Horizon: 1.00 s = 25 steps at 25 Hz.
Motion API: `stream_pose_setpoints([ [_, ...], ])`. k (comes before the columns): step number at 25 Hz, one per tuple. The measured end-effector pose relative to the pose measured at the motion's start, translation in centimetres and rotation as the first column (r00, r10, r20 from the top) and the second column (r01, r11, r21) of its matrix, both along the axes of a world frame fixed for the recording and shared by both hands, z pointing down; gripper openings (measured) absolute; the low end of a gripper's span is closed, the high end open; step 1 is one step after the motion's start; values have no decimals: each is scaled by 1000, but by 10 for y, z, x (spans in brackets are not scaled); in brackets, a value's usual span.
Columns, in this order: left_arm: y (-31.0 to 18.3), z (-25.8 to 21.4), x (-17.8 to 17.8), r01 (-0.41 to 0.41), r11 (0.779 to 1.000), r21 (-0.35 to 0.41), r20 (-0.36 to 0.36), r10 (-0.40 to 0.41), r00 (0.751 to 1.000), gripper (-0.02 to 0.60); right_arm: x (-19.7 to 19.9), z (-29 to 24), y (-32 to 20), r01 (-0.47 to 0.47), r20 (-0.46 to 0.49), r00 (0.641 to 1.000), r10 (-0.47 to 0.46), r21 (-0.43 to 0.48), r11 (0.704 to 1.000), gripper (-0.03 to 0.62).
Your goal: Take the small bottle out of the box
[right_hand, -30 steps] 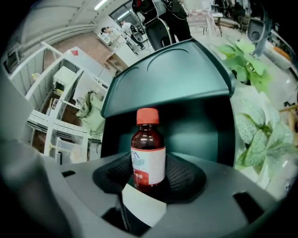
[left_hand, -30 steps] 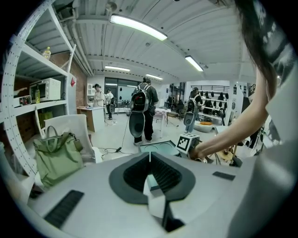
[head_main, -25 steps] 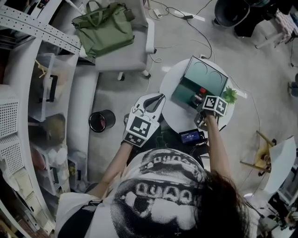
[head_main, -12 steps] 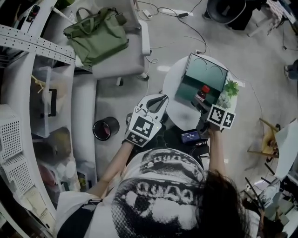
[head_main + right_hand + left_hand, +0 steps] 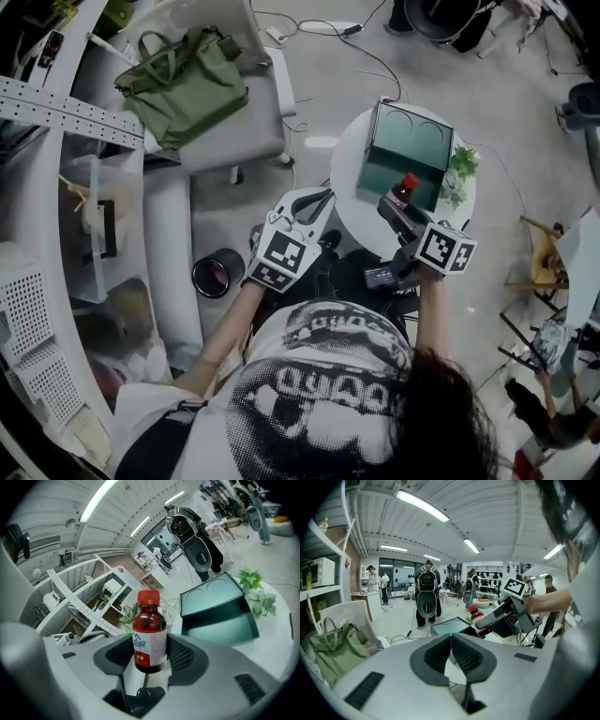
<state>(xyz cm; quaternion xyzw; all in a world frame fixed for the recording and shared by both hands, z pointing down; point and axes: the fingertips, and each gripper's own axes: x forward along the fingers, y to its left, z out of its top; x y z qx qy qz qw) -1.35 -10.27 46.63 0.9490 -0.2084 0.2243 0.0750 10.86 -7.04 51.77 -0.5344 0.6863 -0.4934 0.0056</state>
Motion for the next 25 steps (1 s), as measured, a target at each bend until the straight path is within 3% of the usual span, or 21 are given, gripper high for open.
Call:
stream_pose_setpoints([
  [12, 27, -1, -9, 121, 993, 3, -2, -121, 993, 17, 0, -3, 60, 63, 1, 998, -63, -28, 998, 221],
  [19, 82, -8, -17, 238, 971, -9, -3, -238, 971, 17, 6, -7, 114, 129, 8, 992, -129, -7, 992, 221],
  [25, 144, -9, -8, 278, 960, -21, 6, -278, 960, 18, 14, -12, 155, 168, 24, 985, -168, 21, 986, 221],
])
